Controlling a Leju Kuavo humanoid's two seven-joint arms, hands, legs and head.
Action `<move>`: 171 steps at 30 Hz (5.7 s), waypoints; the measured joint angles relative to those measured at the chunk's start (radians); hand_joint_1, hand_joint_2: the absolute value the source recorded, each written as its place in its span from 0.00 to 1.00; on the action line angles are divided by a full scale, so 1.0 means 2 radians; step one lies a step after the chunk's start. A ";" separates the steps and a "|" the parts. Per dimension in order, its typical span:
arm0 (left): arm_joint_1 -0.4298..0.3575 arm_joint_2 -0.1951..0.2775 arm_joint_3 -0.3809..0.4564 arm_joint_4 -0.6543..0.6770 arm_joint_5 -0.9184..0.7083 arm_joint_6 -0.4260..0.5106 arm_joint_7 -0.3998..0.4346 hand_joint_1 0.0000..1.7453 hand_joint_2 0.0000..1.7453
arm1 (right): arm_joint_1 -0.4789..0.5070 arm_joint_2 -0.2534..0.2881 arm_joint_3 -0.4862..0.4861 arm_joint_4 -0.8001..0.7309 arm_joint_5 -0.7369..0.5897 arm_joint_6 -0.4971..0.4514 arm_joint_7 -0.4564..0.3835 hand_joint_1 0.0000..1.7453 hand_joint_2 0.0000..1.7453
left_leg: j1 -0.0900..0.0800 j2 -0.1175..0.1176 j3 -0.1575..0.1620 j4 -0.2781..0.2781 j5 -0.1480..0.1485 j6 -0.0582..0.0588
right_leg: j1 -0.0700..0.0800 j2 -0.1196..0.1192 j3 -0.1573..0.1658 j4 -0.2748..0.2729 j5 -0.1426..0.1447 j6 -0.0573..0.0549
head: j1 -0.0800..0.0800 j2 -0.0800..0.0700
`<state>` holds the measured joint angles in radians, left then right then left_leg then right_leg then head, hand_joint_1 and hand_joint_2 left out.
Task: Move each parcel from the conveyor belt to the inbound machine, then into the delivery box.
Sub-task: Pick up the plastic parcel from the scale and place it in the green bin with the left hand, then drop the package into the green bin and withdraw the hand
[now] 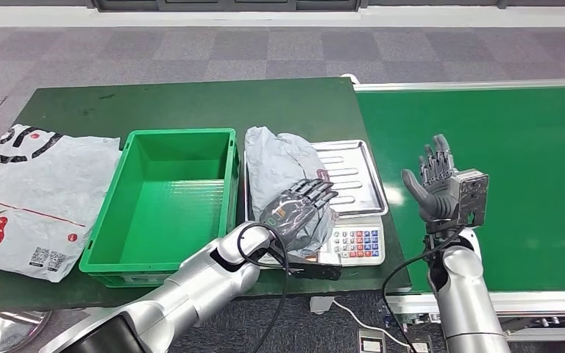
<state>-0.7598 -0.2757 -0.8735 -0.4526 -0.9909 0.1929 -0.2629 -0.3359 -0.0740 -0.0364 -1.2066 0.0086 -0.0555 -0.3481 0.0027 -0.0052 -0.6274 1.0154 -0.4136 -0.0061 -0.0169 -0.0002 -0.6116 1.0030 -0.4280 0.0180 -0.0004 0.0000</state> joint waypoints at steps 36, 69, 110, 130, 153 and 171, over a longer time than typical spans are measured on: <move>-0.056 0.024 0.022 -0.065 -0.164 0.132 0.117 1.00 1.00 | -0.036 0.019 0.000 0.025 0.011 0.002 -0.010 0.00 1.00 | 0.000 -0.001 -0.001 0.000 0.001 0.000 | 0.000 -0.001 0.000 0.001 0.000 0.000 | 0.000 0.000; -0.129 0.060 0.045 -0.013 -0.285 0.114 0.230 1.00 1.00 | -0.041 0.027 -0.011 0.025 0.027 -0.003 -0.007 0.00 1.00 | 0.000 -0.001 -0.002 0.000 0.002 -0.001 | 0.000 -0.001 -0.002 0.001 0.001 0.000 | 0.000 0.000; -0.129 0.062 0.045 -0.008 -0.285 0.114 0.230 1.00 1.00 | -0.041 0.027 -0.011 0.025 0.027 -0.003 -0.007 0.00 1.00 | 0.000 -0.001 -0.002 0.000 0.002 -0.001 | 0.000 -0.001 -0.002 0.001 0.001 0.000 | 0.000 0.000; -0.129 0.062 0.045 -0.007 -0.285 0.114 0.230 1.00 1.00 | -0.041 0.027 -0.011 0.025 0.027 -0.003 -0.007 0.00 1.00 | 0.000 -0.001 -0.002 0.000 0.002 -0.001 | 0.000 -0.001 -0.002 0.001 0.001 0.000 | 0.000 0.000; 0.019 0.186 0.171 -0.018 -0.288 0.131 0.357 0.00 1.00 | 0.006 0.020 -0.013 -0.007 0.090 0.004 0.023 0.00 1.00 | 0.002 0.000 0.002 -0.002 0.000 -0.005 | 0.002 0.000 0.000 0.001 -0.002 -0.005 | -0.001 0.000; 0.023 0.198 0.188 -0.023 -0.290 0.123 0.357 0.00 1.00 | 0.008 0.020 -0.013 -0.010 0.090 0.005 0.024 0.00 1.00 | 0.002 0.000 0.002 -0.002 0.000 -0.005 | 0.002 0.000 0.000 0.001 -0.001 -0.005 | -0.001 0.000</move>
<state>-0.7129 0.1204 -0.4978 -0.4977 -1.5702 0.4398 0.4520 -0.3196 -0.0332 -0.0625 -1.2258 0.1888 -0.0462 -0.2998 0.0069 -0.0054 -0.6236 1.0111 -0.4126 -0.0162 -0.0127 0.0007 -0.6121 1.0047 -0.4305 0.0079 -0.0015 0.0000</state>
